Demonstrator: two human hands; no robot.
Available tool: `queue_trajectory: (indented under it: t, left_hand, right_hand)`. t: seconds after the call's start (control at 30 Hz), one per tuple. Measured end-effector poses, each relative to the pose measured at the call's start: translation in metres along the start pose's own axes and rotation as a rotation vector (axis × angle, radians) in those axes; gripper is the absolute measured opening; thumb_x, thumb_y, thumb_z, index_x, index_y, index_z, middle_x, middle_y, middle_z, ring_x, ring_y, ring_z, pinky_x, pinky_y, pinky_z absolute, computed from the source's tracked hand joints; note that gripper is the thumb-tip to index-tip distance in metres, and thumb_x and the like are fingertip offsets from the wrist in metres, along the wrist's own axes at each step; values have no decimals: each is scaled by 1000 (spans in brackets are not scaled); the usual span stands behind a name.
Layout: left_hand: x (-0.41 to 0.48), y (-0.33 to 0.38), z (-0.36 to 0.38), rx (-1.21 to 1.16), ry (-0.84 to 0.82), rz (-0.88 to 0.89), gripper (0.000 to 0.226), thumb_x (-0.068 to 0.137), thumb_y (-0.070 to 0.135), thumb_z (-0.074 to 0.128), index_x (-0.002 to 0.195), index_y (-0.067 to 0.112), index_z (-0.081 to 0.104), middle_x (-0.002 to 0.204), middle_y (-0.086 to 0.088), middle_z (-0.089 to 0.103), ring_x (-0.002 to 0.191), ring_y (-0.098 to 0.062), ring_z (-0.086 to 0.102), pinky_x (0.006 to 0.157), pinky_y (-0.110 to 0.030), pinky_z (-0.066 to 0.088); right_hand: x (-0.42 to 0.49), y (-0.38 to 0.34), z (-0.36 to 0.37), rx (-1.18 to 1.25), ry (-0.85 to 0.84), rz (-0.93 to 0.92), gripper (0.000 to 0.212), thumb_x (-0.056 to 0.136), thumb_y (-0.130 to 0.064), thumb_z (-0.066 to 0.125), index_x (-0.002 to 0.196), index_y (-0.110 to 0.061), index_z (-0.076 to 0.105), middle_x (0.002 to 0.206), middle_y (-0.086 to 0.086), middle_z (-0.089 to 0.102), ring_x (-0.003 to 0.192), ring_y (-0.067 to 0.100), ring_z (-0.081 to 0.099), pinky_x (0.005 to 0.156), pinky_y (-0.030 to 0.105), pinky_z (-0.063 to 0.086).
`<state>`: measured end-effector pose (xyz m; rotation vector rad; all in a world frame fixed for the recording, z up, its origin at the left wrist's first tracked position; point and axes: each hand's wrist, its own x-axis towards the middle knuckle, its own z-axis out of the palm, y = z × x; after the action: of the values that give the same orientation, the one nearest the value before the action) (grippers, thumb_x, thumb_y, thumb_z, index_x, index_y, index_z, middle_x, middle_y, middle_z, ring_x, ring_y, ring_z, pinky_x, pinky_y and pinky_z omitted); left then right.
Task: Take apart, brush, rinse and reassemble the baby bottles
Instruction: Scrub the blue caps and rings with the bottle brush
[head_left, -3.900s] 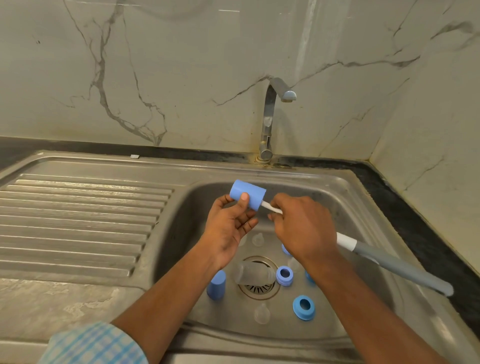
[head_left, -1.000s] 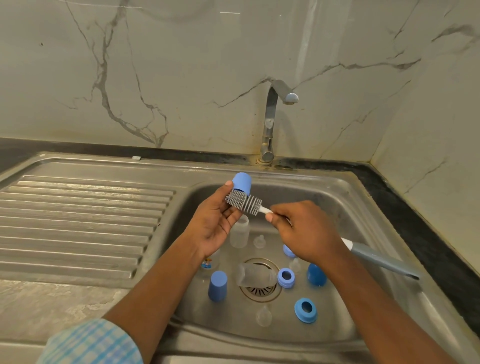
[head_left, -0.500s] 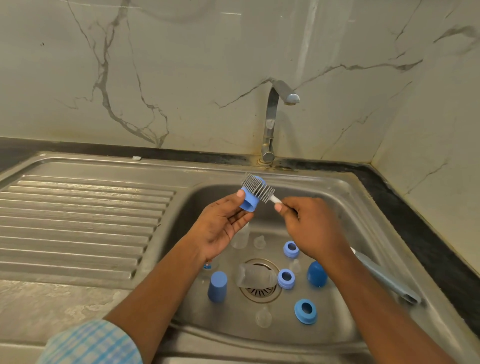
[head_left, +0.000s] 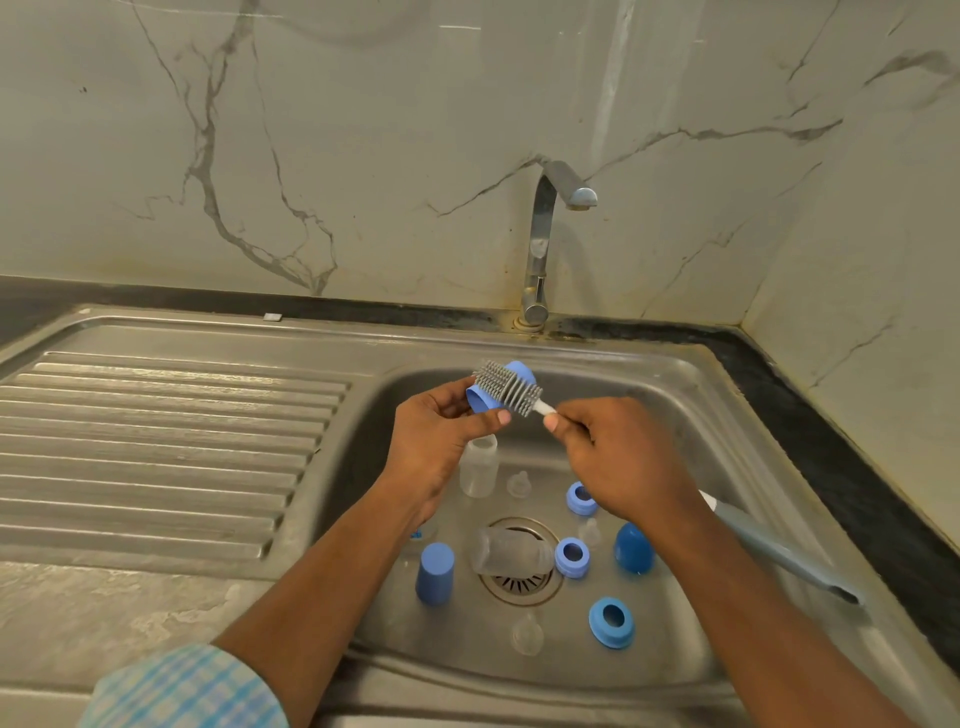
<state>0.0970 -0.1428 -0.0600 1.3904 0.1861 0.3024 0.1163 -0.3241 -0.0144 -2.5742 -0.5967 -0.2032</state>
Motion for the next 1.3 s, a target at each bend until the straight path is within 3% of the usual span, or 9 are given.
queue_trajectory:
  t: [0.17,0.27,0.37,0.57,0.77,0.93,1.03,1.17,1.3]
  left_hand:
    - [-4,2,7,55,17,74,46,75,3,83,118,13,71,102,2,77,97,-9,72,77,-15,54]
    - [-7,2,7,129,66,122,45,76,5,83,117,18,70,102,6,76,95,-5,72,75,-12,53]
    - [-8,2,5,190,88,161,40,77,5,82,112,23,70,96,11,76,92,-2,71,74,-10,52]
    - [-11,0,13,252,66,191,48,75,2,83,114,24,66,105,10,72,95,2,69,77,-11,53]
    - [-9,0,7,240,107,211,41,76,-1,82,110,17,68,98,8,75,91,-2,71,72,-11,52]
    - [-9,-7,11,343,67,254,51,73,2,85,118,17,65,112,6,71,102,-5,69,87,-23,57]
    - [-7,-10,11,376,79,272,54,72,1,85,120,16,64,118,3,69,107,-9,68,92,-30,57]
    - [-5,-5,6,382,133,239,51,74,6,85,119,15,64,110,6,71,100,-5,68,90,-24,56]
    - [-7,-2,9,336,95,229,46,75,8,85,116,15,67,103,7,73,94,-4,70,82,-20,57]
  right_hand:
    - [2,1,-4,-100,154,133,36,101,-37,45,70,-22,52,57,-4,47,55,14,44,50,30,26]
    - [-1,-4,-2,-98,85,83,41,101,-38,45,62,-26,41,56,-5,45,54,13,42,49,30,25]
    - [-6,-15,4,-99,-9,-11,37,101,-40,45,67,-26,45,58,-6,47,59,17,49,52,30,30]
    - [2,3,-5,-113,168,164,30,100,-37,46,73,-25,51,58,-6,44,61,20,48,54,31,27]
    - [-8,-23,5,-96,26,-44,31,101,-41,44,75,-26,51,62,-6,49,64,19,51,56,31,32]
    - [1,-2,-6,-105,129,146,37,101,-37,47,66,-24,45,57,-6,43,58,17,45,51,30,27]
    - [0,1,-7,-83,127,146,45,100,-36,48,58,-25,36,55,-5,42,55,18,43,49,30,24]
    - [-10,-22,3,-67,9,6,37,101,-39,45,67,-26,46,59,-5,48,59,18,49,53,31,31]
    - [-3,-12,-2,-90,101,92,32,101,-37,46,71,-25,49,58,-6,45,56,16,45,50,30,26]
